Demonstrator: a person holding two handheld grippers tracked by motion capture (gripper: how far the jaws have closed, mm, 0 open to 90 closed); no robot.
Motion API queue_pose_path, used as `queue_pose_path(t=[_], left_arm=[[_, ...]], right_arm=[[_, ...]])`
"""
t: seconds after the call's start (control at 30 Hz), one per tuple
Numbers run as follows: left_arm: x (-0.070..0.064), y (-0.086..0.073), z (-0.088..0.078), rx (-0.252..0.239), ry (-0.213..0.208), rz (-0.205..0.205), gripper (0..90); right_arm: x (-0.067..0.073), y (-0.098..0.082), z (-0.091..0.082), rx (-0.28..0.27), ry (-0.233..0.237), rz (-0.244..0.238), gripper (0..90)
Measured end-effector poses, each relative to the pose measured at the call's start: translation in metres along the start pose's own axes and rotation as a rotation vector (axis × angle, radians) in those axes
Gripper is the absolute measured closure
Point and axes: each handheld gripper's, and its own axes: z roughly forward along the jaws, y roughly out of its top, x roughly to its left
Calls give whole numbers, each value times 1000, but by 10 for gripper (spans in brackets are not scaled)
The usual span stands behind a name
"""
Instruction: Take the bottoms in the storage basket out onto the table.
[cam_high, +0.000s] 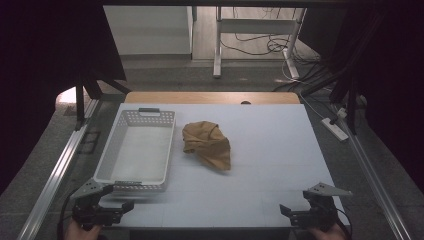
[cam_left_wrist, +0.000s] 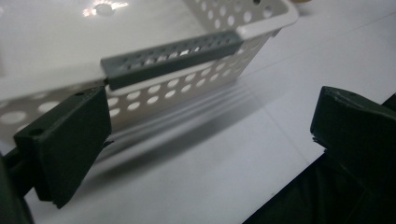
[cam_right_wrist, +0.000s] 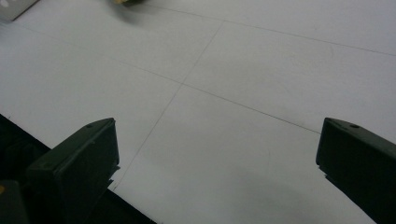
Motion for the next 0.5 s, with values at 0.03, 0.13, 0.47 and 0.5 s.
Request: queue_pose_path(t=[0.03,0.13,0.47,0.5], left_arm=[[0,-2,0,4,11,4,0],[2,-5,-2,14,30,6,0],[2,-8,-4,34,49,13,0],[2,-7,-4,36,47,15,0]], right_arm=[[0,0,0,0,0,0,0],[0,0,0,1,-1,-1,0],[1,0,0,1,-3,-3,0],[1,0,0,2,-4,-6,0]])
